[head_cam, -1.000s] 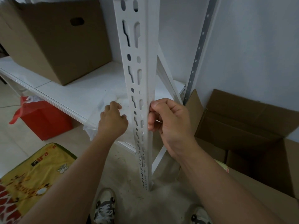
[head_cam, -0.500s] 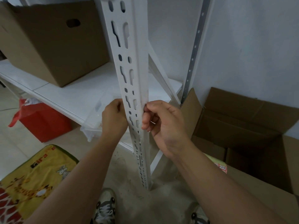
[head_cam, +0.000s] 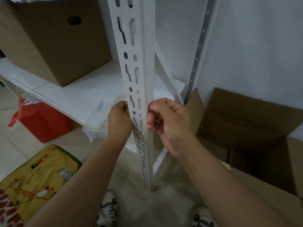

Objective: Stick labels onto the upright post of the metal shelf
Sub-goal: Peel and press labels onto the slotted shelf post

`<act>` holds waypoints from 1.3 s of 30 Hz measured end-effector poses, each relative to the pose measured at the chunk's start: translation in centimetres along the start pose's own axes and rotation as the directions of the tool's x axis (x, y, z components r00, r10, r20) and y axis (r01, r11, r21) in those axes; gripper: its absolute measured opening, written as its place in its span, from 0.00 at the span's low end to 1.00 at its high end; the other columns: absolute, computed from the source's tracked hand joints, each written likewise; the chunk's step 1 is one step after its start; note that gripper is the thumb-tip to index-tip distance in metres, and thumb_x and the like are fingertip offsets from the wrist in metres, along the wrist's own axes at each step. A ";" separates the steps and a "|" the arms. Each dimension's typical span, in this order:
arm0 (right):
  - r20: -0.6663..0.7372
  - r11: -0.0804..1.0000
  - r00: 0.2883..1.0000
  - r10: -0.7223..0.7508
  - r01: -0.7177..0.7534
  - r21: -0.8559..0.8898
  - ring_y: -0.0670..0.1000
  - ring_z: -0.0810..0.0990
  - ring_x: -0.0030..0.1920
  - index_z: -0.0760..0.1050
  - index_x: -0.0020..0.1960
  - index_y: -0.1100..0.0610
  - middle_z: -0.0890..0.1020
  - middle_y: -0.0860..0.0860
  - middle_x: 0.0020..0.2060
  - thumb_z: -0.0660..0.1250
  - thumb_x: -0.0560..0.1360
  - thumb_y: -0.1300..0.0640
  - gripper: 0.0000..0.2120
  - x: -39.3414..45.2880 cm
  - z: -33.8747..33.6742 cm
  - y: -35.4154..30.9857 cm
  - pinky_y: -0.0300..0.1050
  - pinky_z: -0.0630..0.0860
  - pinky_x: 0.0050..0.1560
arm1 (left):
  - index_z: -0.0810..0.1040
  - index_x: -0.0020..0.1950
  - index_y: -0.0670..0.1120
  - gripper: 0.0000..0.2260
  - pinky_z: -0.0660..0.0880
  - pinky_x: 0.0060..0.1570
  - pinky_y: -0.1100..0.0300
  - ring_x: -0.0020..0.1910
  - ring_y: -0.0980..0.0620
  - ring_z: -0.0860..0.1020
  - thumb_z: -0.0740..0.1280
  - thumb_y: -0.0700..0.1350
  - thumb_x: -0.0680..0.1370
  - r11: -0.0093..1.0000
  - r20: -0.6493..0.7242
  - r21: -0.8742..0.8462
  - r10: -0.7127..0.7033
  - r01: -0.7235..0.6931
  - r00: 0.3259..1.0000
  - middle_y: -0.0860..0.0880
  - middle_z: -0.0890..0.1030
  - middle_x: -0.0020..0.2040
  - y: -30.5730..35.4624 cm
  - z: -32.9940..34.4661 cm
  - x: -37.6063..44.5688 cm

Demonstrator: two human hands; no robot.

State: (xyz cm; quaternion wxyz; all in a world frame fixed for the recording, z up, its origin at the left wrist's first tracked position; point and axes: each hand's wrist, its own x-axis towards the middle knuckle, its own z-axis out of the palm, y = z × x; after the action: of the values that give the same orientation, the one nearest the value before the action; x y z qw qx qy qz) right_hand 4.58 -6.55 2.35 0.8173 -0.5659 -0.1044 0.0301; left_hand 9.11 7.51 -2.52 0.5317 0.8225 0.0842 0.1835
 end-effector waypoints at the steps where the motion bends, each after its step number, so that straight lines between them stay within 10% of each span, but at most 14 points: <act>1: -0.002 1.000 1.000 -0.003 0.003 0.002 0.51 0.73 0.26 0.77 0.34 0.57 0.77 0.55 0.26 0.62 0.77 0.64 0.14 0.0 0.0 0.0 0.44 0.72 0.32 | 0.79 0.44 0.43 0.10 0.79 0.46 0.44 0.43 0.46 0.81 0.59 0.41 0.78 1.000 -0.002 -0.003 0.001 -0.001 1.000 0.46 0.83 0.40 -0.1 0.0 0.0; 13: 0.004 0.999 1.000 -0.002 0.002 0.039 0.52 0.74 0.27 0.77 0.37 0.61 0.77 0.56 0.26 0.62 0.77 0.63 0.11 -0.1 0.0 0.1 0.45 0.72 0.33 | 0.79 0.44 0.43 0.14 0.80 0.45 0.43 0.42 0.45 0.82 0.57 0.49 0.76 0.999 0.088 -0.049 0.000 0.004 0.996 0.46 0.83 0.39 -1.0 -0.1 0.4; 20: -0.056 0.999 0.998 -0.032 0.031 -0.033 0.51 0.74 0.25 0.76 0.36 0.60 0.78 0.54 0.26 0.63 0.76 0.66 0.11 -0.2 0.4 0.1 0.45 0.72 0.31 | 0.72 0.42 0.33 0.17 0.76 0.43 0.38 0.34 0.40 0.75 0.58 0.49 0.72 0.924 0.172 -0.354 -0.087 0.144 0.981 0.36 0.75 0.33 -0.8 1.1 -0.4; 39: -0.043 0.999 0.999 0.004 -0.002 0.043 0.52 0.78 0.28 0.76 0.38 0.63 0.79 0.55 0.28 0.63 0.77 0.66 0.09 -0.8 0.2 -0.1 0.41 0.75 0.31 | 0.73 0.30 0.45 0.10 0.68 0.30 0.60 0.24 0.52 0.70 0.58 0.45 0.69 0.798 0.211 -0.555 -0.138 0.235 0.968 0.51 0.72 0.23 0.1 1.6 -1.5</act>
State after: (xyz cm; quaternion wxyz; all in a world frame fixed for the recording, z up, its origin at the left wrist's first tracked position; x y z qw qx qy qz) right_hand 3.78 -6.50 2.39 0.8314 -0.5487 -0.0853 0.0212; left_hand 8.37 5.62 -3.30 0.7755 0.6231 0.0627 0.0806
